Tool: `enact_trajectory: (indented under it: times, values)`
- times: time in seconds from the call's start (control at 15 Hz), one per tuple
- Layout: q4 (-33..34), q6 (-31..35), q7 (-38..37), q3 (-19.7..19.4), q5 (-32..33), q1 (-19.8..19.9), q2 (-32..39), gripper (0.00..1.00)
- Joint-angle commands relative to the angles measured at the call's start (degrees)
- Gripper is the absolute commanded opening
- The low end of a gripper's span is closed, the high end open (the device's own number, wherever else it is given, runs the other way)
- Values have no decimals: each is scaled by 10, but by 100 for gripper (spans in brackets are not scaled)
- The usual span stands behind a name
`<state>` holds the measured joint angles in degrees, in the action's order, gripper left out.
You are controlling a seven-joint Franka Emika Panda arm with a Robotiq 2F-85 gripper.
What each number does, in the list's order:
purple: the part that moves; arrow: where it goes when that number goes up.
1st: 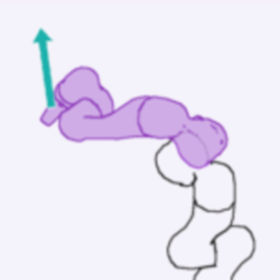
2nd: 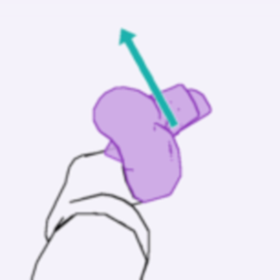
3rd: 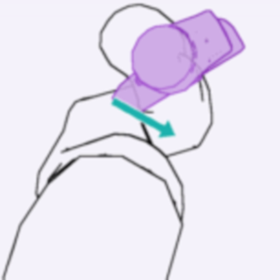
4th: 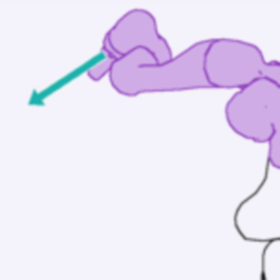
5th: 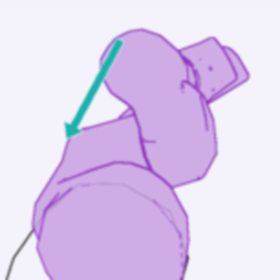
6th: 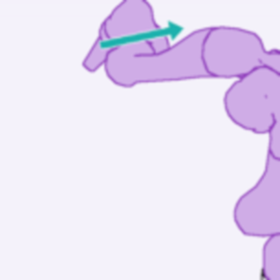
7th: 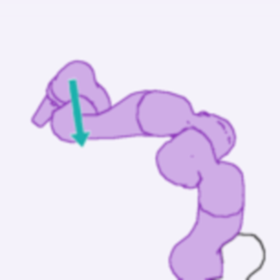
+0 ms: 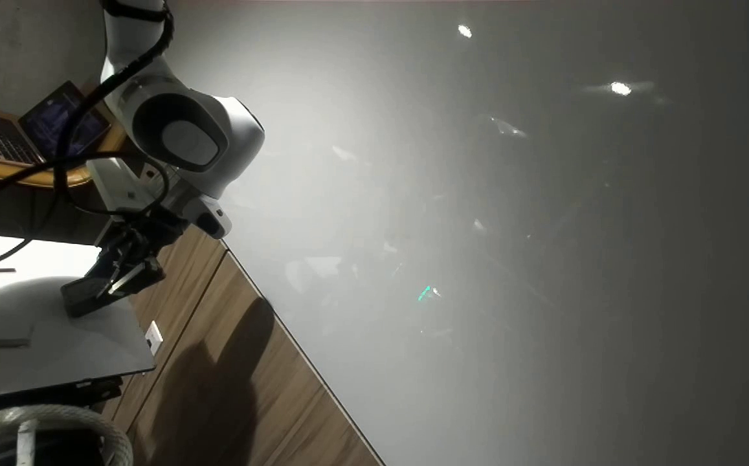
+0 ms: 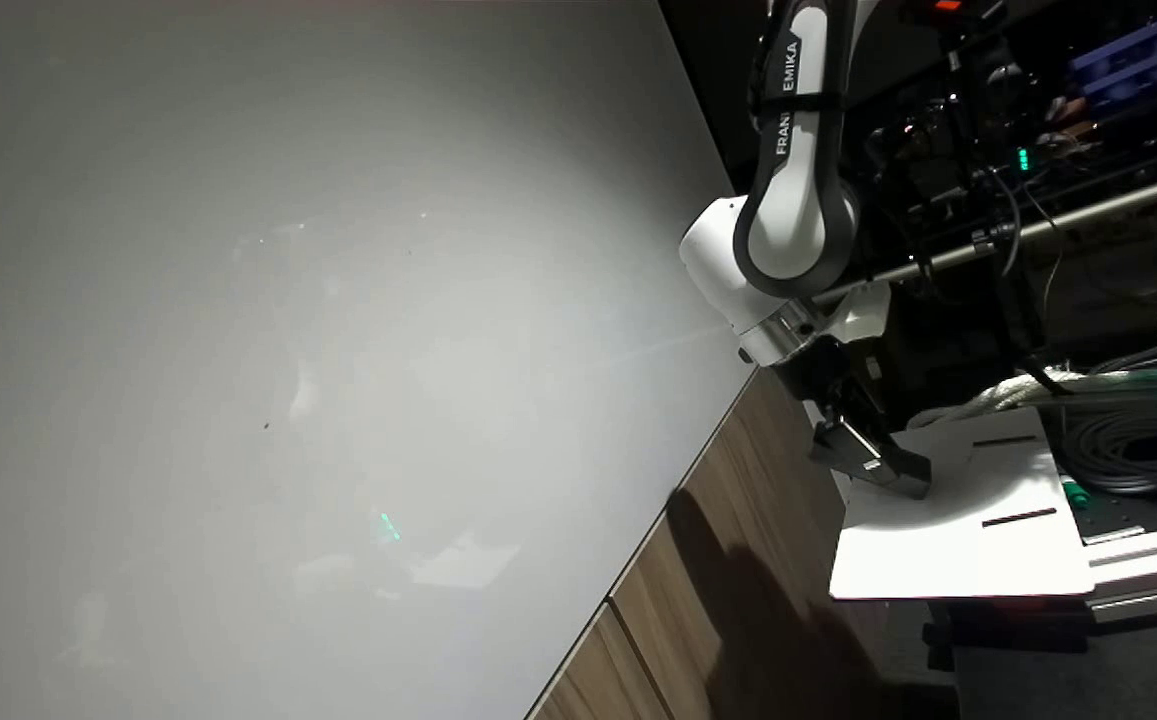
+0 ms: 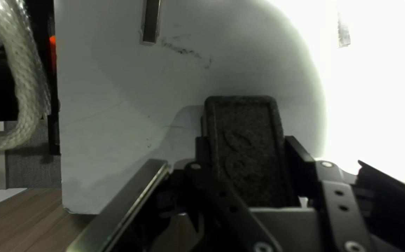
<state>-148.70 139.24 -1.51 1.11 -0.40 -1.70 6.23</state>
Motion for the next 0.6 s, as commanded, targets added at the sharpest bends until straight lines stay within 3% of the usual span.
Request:
enact_trajectory:
  times: [0.0,0.2,0.53]
  values:
    - [11,-8,11,4,-20,3,21,80]
    - [13,-9,12,4,-21,4,31,98]
    - [18,-11,13,5,-21,5,49,100]
